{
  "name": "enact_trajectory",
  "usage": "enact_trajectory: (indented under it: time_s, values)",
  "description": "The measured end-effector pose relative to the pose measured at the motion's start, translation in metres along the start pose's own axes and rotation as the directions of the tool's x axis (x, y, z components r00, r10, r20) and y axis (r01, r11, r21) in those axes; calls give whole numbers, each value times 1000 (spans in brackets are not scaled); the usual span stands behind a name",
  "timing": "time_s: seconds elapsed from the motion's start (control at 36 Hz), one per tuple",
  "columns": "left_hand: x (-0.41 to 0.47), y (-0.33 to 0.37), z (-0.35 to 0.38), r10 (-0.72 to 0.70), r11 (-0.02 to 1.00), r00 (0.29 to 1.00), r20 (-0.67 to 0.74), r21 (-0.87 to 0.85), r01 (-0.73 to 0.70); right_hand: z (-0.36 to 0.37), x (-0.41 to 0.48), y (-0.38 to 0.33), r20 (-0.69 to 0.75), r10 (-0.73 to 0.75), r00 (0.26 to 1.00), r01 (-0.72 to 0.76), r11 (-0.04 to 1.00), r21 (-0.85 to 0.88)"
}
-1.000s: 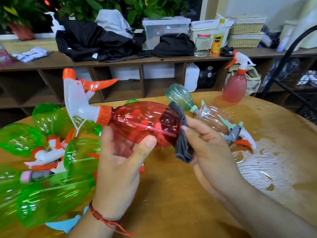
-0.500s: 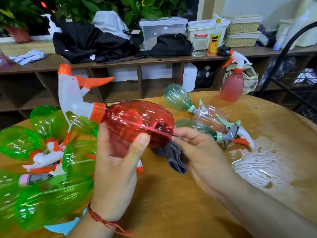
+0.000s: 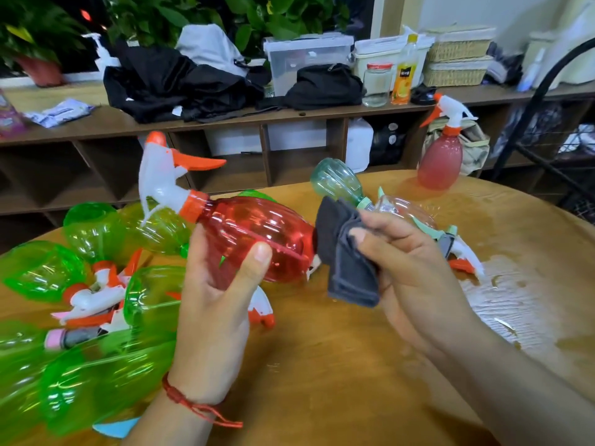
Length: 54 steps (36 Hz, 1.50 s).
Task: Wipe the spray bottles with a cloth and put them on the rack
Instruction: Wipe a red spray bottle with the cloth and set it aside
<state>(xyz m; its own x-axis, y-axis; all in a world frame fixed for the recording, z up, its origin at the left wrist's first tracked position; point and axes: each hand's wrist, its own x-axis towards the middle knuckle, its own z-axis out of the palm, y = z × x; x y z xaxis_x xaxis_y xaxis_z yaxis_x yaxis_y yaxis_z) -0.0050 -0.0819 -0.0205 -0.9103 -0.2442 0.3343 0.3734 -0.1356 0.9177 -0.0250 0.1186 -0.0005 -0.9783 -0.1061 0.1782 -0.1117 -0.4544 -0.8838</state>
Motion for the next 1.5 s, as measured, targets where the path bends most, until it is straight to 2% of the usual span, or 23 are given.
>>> enact_trajectory:
  time_s: [0.14, 0.25, 0.33, 0.42, 0.5, 0.64, 0.72, 0.81, 0.97, 1.06, 1.14, 1.19, 1.28, 1.36, 1.44, 1.5]
  values:
    - [-9, -4, 9, -108, 993, 971, 212, 64, 97, -7, 5, 0, -75, -150, 986, 144, 987, -75]
    - [-16, -11, 11, -189, 977, 933, 308, 152, 147, -6, 1, 0, -84, -326, 942, 298, 923, -244]
    - [-19, -11, 10, -222, 967, 913, 342, 195, 162, -7, -3, 3, 10, -485, 875, 443, 790, -425]
    - [-23, -7, 11, -244, 960, 898, 365, 225, 169, -11, -2, 4, 165, -608, 776, 565, 556, -610]
    - [-26, -5, 13, -253, 954, 883, 395, 252, 161, -18, 2, -2, 256, -671, 695, 606, 355, -712]
    - [-33, -2, 19, -265, 949, 854, 448, 280, 148, -25, 6, -11, 243, -709, 662, 580, 280, -765]
    - [-34, -2, 21, -254, 947, 862, 438, 293, 130, -19, 2, -6, 355, -667, 655, 630, 223, -744]
    - [-32, -2, 19, -245, 947, 866, 436, 298, 118, -19, 3, -7, 390, -637, 665, 651, 239, -721]
    - [-33, -4, 17, -252, 931, 862, 440, 352, 93, -38, 16, -17, 196, -663, 723, 524, 341, -780]
    - [-33, -4, 18, -251, 919, 876, 412, 386, 82, -30, 9, -14, 271, -641, 718, 586, 346, -733]
    - [-32, -5, 19, -250, 918, 876, 412, 390, 78, -18, 1, -5, 429, -590, 684, 676, 292, -676]
    - [-31, -5, 18, -243, 920, 875, 418, 384, 72, -16, 2, -4, 460, -583, 670, 698, 283, -658]
    - [-31, -6, 16, -253, 938, 863, 437, 331, 107, -26, 9, -7, 316, -658, 684, 633, 321, -704]
    - [-32, -6, 16, -252, 944, 858, 447, 308, 117, -38, 17, -13, 169, -657, 735, 531, 403, -745]
    - [-32, -7, 17, -244, 947, 861, 446, 302, 112, -33, 14, -10, 197, -641, 742, 543, 402, -737]
    - [-30, -8, 16, -232, 951, 876, 423, 289, 112, -23, 7, -5, 284, -635, 719, 593, 347, -726]
